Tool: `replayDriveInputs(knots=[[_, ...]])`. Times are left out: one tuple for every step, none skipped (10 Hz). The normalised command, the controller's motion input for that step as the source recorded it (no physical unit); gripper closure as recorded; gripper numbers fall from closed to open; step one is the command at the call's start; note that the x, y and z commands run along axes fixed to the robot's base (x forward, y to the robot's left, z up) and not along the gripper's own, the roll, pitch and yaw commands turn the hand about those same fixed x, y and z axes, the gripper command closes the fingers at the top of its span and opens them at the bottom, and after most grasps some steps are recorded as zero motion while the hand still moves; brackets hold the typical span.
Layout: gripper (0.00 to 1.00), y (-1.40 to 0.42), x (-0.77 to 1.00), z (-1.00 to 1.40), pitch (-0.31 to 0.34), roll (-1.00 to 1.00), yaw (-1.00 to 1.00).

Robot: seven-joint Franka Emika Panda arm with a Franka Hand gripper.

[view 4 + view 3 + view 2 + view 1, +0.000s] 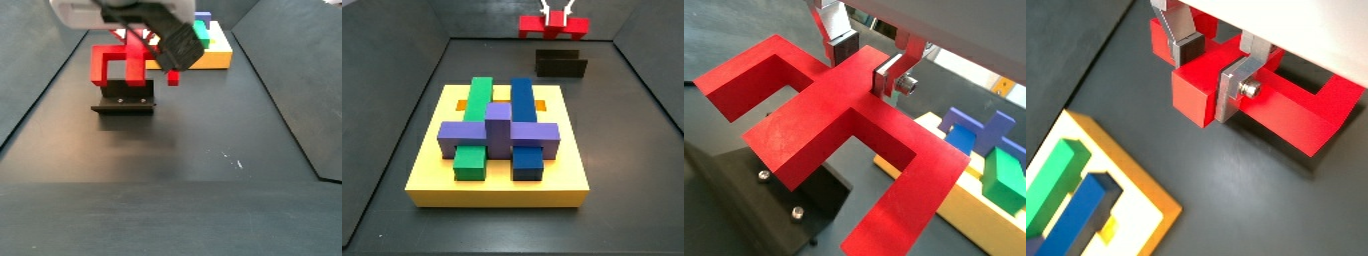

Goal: Pick up the red object. Move up. Place the red object on the fixture. Regrasp the red object. Move to above the board. Insert the red object.
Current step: Place the red object on the fixture.

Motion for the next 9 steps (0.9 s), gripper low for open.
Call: replayDriveInputs(knots=[[1.0, -0.13, 0.65, -0.18, 0.0, -0.61, -0.05], [1.0, -0.12, 0.62, -0.07, 0.0, -0.5, -0.07], [1.0, -0.04, 0.64, -0.12, 0.043, -0.34, -0.03], [1.0, 0.0, 0.67, -0.19, 0.0, -0.29, -0.1], [1.0, 0.0, 0.71, -0.21, 0.0, -0.2, -0.11], [1.0, 0.0, 0.45, -0.37, -0.014, -0.07, -0.15], [1.0, 0.02, 0.4, -0.35, -0.023, -0.08, -0.13], [1.0, 0.22, 0.06, -0.37, 0.0, 0.0, -0.08], [1.0, 0.31, -0.07, -0.33, 0.0, 0.0, -0.12]])
